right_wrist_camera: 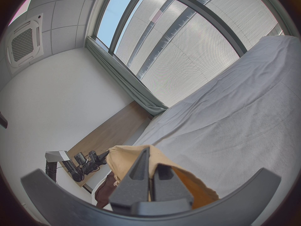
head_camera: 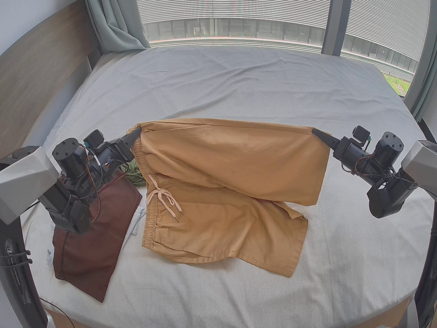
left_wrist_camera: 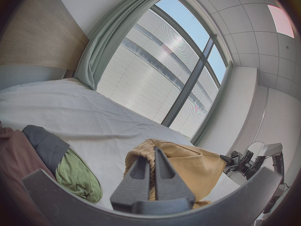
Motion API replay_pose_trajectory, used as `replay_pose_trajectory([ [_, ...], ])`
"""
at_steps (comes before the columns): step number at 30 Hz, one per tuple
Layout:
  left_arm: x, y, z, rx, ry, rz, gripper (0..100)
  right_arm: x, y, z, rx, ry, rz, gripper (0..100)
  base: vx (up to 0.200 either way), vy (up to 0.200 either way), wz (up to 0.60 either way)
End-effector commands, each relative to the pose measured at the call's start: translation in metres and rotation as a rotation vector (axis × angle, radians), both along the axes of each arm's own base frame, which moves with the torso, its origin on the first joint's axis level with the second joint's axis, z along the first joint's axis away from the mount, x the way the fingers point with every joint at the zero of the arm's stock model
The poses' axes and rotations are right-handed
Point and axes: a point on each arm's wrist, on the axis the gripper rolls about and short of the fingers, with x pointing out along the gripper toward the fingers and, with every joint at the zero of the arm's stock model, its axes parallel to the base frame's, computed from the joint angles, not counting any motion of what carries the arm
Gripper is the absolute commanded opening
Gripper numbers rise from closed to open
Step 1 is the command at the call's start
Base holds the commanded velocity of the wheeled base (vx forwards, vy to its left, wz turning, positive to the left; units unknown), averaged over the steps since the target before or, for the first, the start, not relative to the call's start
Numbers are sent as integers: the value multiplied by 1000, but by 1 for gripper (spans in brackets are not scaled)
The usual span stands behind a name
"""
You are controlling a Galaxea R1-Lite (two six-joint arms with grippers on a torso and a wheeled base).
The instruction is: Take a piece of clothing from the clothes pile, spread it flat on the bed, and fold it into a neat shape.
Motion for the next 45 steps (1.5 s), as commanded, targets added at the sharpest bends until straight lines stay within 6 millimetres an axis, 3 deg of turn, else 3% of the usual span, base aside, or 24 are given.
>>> replay_pose_trajectory([
  [1, 11, 0, -13, -1, 18, 6, 0, 10, 1, -8, 0, -2, 3, 0, 0, 0, 0],
  [21, 41, 2, -20, -109, 4, 42, 0, 52, 3, -21, 10, -57, 3, 0, 0, 0, 0],
  [45, 72, -3, -58, -159, 34, 26, 0, 98, 12, -40, 9, -48, 15, 0, 0, 0, 0],
])
